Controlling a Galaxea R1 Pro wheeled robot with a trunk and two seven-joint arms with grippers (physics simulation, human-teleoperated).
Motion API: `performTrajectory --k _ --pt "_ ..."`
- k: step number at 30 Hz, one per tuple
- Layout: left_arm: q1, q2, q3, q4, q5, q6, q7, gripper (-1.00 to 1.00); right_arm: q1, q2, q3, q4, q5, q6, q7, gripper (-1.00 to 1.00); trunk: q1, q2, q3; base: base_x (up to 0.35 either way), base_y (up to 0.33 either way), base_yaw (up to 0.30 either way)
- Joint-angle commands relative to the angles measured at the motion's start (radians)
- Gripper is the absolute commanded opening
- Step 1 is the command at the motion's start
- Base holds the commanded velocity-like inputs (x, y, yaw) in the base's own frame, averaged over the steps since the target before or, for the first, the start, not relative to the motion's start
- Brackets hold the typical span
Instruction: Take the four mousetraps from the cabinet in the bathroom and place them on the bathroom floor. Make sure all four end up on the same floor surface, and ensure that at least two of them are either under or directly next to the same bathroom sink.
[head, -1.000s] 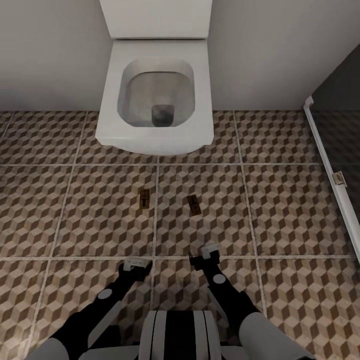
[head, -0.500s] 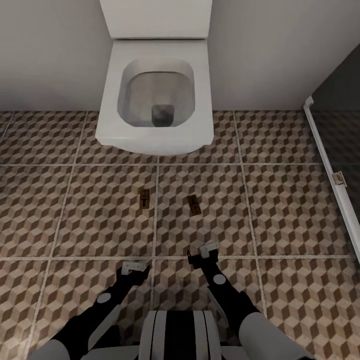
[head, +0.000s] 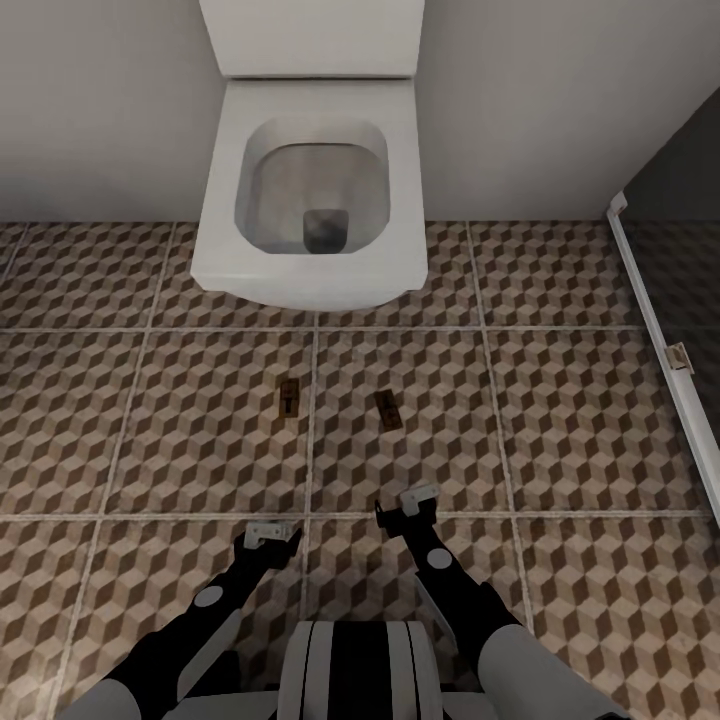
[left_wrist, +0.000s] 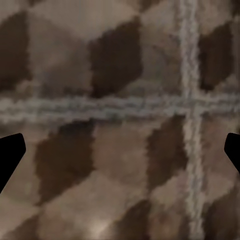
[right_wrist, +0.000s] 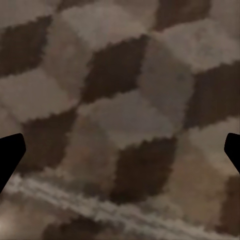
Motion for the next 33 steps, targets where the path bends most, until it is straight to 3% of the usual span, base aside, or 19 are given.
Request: performTrajectory --k 1,31,33 --pt "-0.001 0.002 -0.008 0.000 0.009 -0.006 0.008 1.00 -0.001 0.000 0.003 0.001 0.010 -0.001 -0.010 1.00 0.000 0.000 0.000 0.000 0.000 0.000" --pt "-0.001 0.000 -0.010 -0.002 0.009 -0.006 0.010 1.00 -0.001 0.000 0.002 -0.002 0.010 -0.001 -0.012 1.00 0.000 0.000 0.000 0.000 0.000 0.000" --pt "-0.001 0.000 -0.010 -0.002 0.009 -0.005 0.011 1.00 -0.001 0.000 0.002 -0.002 0.010 -0.001 -0.013 1.00 -0.001 0.000 0.007 0.000 0.000 0.000"
